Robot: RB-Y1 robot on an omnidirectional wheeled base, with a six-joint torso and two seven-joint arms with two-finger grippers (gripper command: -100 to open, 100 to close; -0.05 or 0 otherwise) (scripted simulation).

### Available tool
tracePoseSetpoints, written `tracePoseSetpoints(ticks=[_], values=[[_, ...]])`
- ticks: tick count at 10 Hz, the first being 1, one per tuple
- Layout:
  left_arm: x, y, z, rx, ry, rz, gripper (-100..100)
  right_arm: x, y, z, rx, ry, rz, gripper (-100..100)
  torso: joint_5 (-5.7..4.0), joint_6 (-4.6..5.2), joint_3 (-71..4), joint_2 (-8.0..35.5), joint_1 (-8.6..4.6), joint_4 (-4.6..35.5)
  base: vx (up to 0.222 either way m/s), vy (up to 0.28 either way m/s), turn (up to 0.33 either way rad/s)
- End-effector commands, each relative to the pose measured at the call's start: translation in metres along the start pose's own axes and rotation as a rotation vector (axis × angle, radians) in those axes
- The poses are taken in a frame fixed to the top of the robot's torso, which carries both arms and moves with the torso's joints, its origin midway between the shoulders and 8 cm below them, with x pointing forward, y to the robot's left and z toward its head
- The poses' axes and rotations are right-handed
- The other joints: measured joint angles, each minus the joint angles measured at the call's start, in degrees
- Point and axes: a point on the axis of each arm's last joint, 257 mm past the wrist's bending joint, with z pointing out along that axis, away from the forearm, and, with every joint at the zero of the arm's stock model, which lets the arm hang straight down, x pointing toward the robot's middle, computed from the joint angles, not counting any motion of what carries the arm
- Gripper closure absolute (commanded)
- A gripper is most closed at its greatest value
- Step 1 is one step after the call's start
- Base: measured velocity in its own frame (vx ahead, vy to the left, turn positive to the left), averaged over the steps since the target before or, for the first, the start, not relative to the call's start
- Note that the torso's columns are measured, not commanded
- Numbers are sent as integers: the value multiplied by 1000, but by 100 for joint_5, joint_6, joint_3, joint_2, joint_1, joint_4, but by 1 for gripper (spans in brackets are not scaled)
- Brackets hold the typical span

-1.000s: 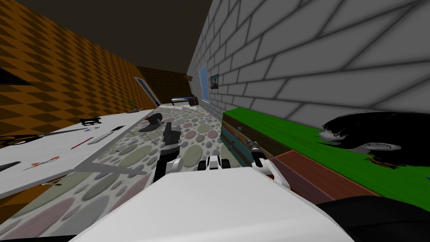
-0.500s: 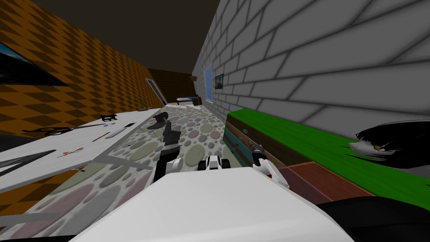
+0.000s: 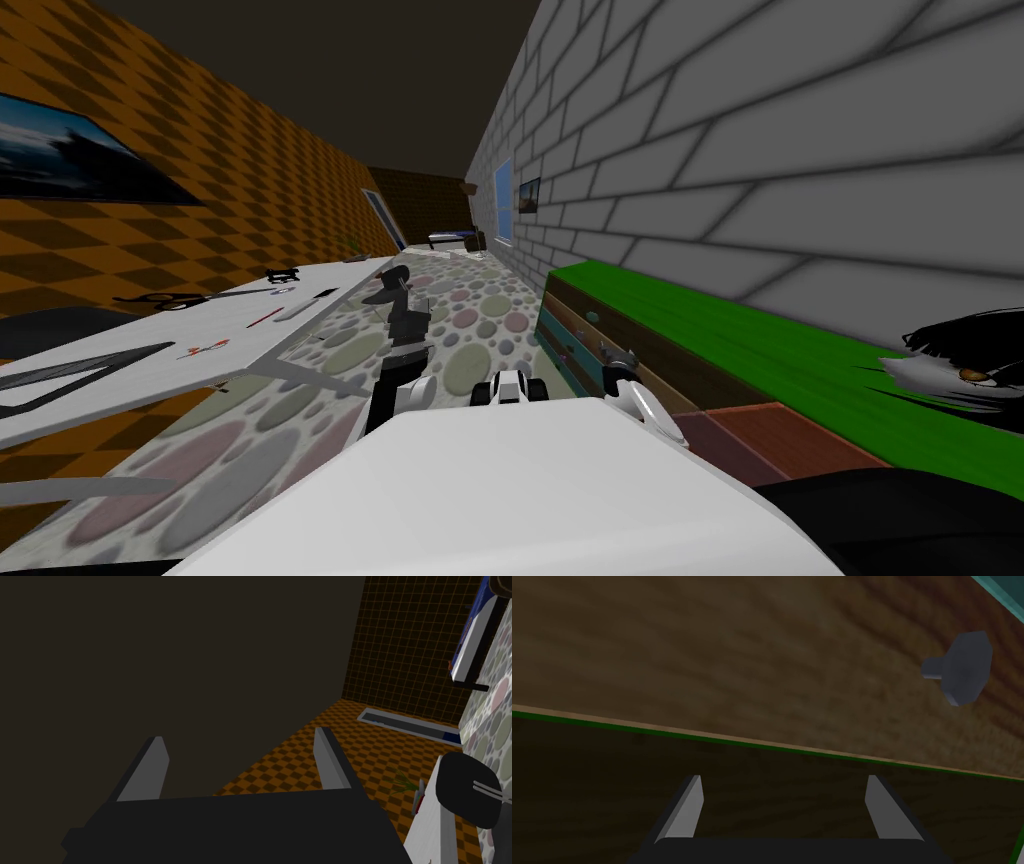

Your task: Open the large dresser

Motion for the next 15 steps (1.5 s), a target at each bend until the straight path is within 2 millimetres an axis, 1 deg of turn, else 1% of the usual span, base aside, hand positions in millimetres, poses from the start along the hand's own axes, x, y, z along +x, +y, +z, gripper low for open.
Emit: tracePoseSetpoints(ticks=[1, 2, 3, 4, 5, 6, 7, 8, 9, 10, 13, 14, 15], values=[[0, 0, 0, 0, 0, 0, 0, 8, -20, 5, 78, 18, -121, -100, 4, 11, 0, 6, 1, 0, 27, 44, 113], [0, 0, 0, 0, 0, 0, 0, 6, -21, 5, 81, 13, -134, -100, 4, -5, 0, -1, -9, 4, 22, 34, 84], [0, 0, 0, 0, 0, 0, 0, 13, -33, 7, 126, 32, -190, -100, 6, 0, -1, 2, -10, 4, 18, 32, 132], [0, 0, 0, 0, 0, 0, 0, 11, -34, 7, 130, 24, -210, -100, 2, -14, -1, -4, -12, 5, 12, 28, 70], [0, 0, 0, 0, 0, 0, 0, 15, -45, 8, 173, 39, -270, -100, 5, -7, -3, -2, -9, 5, 12, 40, 108], [0, 0, 0, 0, 0, 0, 0, 13, -46, 8, 176, 33, -283, -100, 10, -19, -4, -7, -4, 8, 14, 31, 93], [0, 0, 0, 0, 0, 0, 0, 16, -56, 9, 217, 46, -344, -100, 10, -4, -5, -2, 1, 4, 15, 27, 118], [0, 0, 0, 0, 0, 0, 0, 15, -57, 9, 219, 41, -354, -100, 10, -7, 0, 4, 5, 6, 17, 23, 84], [0, 0, 0, 0, 0, 0, 0, 16, -66, 9, 259, 51, -414, -100, 10, 6, 4, 12, 8, 5, 19, 31, 131], [0, 0, 0, 0, 0, 0, 0, 15, -67, 9, 260, 48, -421, -100, 10, 13, 9, 23, 16, 6, 16, 25, 65], [0, 0, 0, 0, 0, 0, 0, 12, -90, 8, 365, 70, -586, -100, 11, 16, 15, 31, 22, 8, 9, 44, 153], [0, 0, 0, 0, 0, 0, 0, 9, -90, 8, 369, 62, -601, -100, 12, 17, 12, 28, 23, 7, 9, 39, 57], [0, 0, 0, 0, 0, 0, 0, 6, -96, 7, 401, 65, -653, -100, 10, 20, 12, 29, 13, 6, 3, 29, 82]])
